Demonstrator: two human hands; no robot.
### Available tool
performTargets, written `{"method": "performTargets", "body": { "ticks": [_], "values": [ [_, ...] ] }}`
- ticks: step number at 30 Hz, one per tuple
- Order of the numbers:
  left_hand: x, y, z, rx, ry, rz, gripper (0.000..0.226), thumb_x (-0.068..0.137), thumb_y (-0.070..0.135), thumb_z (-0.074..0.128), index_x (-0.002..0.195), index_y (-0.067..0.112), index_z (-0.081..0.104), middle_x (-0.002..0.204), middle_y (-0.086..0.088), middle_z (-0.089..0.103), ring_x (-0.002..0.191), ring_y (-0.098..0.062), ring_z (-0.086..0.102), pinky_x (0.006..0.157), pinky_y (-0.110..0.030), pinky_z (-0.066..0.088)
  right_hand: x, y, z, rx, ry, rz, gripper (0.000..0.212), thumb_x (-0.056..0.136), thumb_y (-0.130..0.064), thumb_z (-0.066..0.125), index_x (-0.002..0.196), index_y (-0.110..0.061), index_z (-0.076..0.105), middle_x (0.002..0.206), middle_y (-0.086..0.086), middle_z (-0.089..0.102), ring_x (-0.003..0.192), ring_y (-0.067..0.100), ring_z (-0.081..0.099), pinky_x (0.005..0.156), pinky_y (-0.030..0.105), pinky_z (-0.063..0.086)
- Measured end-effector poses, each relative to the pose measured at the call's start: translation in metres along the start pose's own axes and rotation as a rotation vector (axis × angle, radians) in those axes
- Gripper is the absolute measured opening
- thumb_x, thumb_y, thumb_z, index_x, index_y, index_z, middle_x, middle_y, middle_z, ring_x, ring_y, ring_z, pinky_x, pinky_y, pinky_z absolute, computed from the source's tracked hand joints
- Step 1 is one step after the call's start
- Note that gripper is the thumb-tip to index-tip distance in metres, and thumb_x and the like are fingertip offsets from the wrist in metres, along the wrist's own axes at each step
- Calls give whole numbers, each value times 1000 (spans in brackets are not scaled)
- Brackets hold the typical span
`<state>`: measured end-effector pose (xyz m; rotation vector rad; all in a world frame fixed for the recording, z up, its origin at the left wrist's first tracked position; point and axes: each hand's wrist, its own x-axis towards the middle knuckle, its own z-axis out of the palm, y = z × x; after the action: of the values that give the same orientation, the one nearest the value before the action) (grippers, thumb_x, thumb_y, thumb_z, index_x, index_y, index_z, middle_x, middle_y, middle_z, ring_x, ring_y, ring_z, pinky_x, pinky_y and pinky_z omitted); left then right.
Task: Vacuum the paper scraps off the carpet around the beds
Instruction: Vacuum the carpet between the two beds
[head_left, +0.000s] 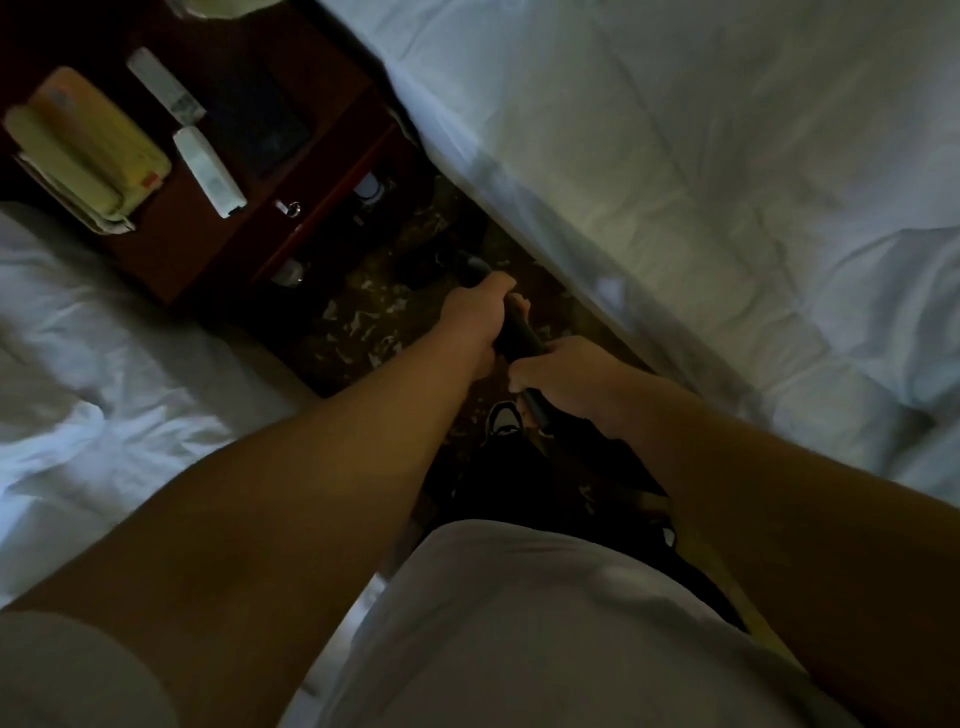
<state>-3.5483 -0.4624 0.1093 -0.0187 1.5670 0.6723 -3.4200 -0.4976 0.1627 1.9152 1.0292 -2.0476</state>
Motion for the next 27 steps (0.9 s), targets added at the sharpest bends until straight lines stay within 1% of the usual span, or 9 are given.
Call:
{"method": "performTargets", "body": {
  "ticks": [2, 5, 11, 16, 18, 20, 21, 24, 27],
  "values": [
    [6, 11, -4, -35, 25, 9, 37, 95, 21, 63, 129, 7, 54, 77, -5, 61, 64, -16, 60, 57, -30, 53, 10, -12, -1, -28, -16, -8, 16, 91, -21, 70, 93, -5, 73, 74, 8, 74, 54, 15, 69, 54, 25, 53],
    [16, 23, -9, -73, 50, 12, 33, 95, 20, 65, 123, 7, 55, 77, -5, 62, 66, -16, 62, 63, -32, 55, 23, -25, -2, -22, -43, -15, 21, 90, -20, 71, 104, -3, 74, 83, 10, 75, 63, 19, 71, 61, 31, 57],
    [25, 34, -18, -139, 67, 0, 16, 95, 16, 64, 107, 10, 55, 78, -5, 60, 65, -15, 61, 68, -33, 55, 39, -38, 0, -59, -73, -55, 21, 90, -18, 71, 103, -3, 74, 86, 11, 75, 73, 23, 73, 72, 38, 62],
    [25, 19, -27, -156, 88, 3, 23, 94, 18, 65, 111, 7, 57, 73, -4, 61, 65, -15, 62, 70, -36, 54, 37, -31, 5, -133, -102, -36, 15, 90, -20, 71, 91, -5, 73, 75, 7, 73, 55, 13, 70, 53, 24, 54],
    [24, 9, -34, -136, 107, 2, 27, 94, 20, 65, 115, 5, 57, 70, -4, 62, 66, -17, 62, 71, -36, 54, 36, -23, 12, -141, -111, -32, 16, 89, -21, 72, 92, -6, 74, 79, 9, 75, 62, 16, 74, 57, 27, 59],
    [21, -1, -45, -138, 139, -11, 27, 94, 20, 66, 113, 4, 58, 75, -5, 63, 69, -17, 63, 72, -36, 55, 35, -16, 23, -130, -128, -26, 18, 88, -20, 74, 97, -4, 75, 88, 12, 78, 77, 24, 78, 66, 34, 64],
    [20, -6, -52, -142, 156, -21, 26, 94, 21, 67, 113, 4, 58, 77, -5, 64, 69, -17, 64, 71, -36, 56, 33, -13, 28, -121, -144, -25, 18, 89, -18, 73, 98, -3, 75, 88, 12, 77, 80, 25, 77, 66, 33, 64],
    [14, -20, -73, -165, 191, -57, 26, 95, 21, 66, 114, 6, 59, 77, -5, 63, 69, -18, 63, 73, -36, 55, 30, -7, 47, -129, -202, -30, 10, 89, -14, 71, 91, -4, 72, 81, 10, 72, 74, 23, 73, 60, 30, 60],
    [10, -33, -94, -184, 235, -79, 22, 94, 22, 67, 109, 8, 58, 73, -4, 64, 70, -18, 63, 74, -38, 55, 32, 0, 62, -163, -252, -24, 9, 88, -14, 71, 89, -5, 71, 81, 11, 72, 75, 24, 73, 67, 36, 61]
  ]
}}
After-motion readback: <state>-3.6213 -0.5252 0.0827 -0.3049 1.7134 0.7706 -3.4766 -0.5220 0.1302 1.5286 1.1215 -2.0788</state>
